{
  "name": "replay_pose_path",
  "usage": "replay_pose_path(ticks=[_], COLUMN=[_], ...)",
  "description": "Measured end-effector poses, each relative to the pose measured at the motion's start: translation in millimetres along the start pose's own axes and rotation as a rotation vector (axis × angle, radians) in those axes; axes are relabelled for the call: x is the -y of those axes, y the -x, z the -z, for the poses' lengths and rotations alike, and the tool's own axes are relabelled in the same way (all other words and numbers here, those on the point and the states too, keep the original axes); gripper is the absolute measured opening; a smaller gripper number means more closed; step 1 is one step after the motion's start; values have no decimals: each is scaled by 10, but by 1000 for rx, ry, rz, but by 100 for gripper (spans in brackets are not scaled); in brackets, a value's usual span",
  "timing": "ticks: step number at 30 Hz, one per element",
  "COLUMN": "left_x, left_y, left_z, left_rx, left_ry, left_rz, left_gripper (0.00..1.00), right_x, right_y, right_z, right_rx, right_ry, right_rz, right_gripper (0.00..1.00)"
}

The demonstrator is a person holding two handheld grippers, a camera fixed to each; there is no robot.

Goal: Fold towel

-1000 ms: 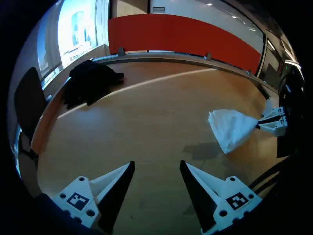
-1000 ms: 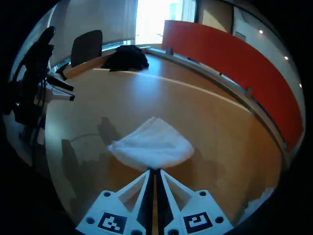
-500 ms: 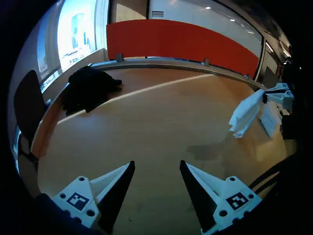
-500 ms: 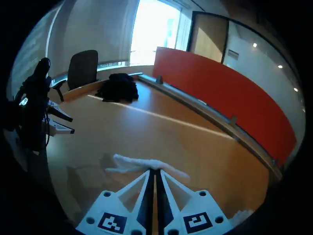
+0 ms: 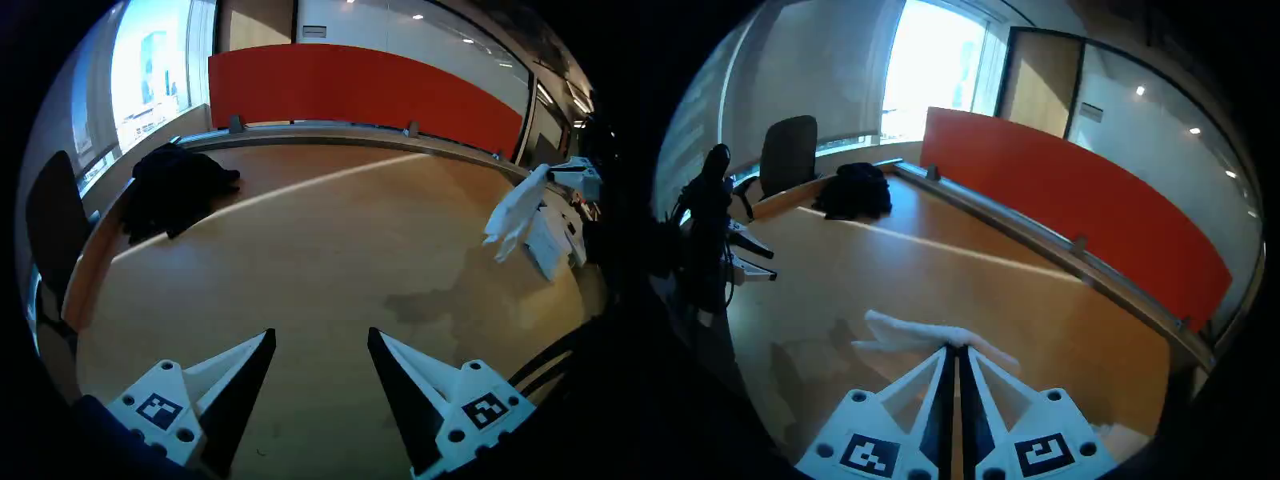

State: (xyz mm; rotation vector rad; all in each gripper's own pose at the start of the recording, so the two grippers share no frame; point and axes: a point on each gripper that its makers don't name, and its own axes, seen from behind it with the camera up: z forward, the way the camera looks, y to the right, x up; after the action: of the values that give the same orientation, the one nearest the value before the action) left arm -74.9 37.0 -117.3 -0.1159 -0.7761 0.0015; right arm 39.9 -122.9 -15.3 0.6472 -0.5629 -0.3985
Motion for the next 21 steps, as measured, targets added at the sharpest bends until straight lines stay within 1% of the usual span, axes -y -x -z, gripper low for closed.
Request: replay_pose_path(ticks=[3,9,15,21], left_x=[-23,-60,-72,-80], left_y=[1,-18,-27,-29], left_z=[-6,-19,-29,-37], left_rx=[2,1,3,6], left_ry=[2,5,4,2], left_rz=[-4,-12,-11,-8], left_gripper=[85,85,85,85], right_x=[-164,-574,-987,-1372], right_y=[-22,-51,-31,33], right_z=[98,303,503,650], right_rx=[-9,-20,-18,-8], right_ry=[17,62,109,159], right_rz=[-11,-37,-49,-63], right_gripper=[5,5,5,5])
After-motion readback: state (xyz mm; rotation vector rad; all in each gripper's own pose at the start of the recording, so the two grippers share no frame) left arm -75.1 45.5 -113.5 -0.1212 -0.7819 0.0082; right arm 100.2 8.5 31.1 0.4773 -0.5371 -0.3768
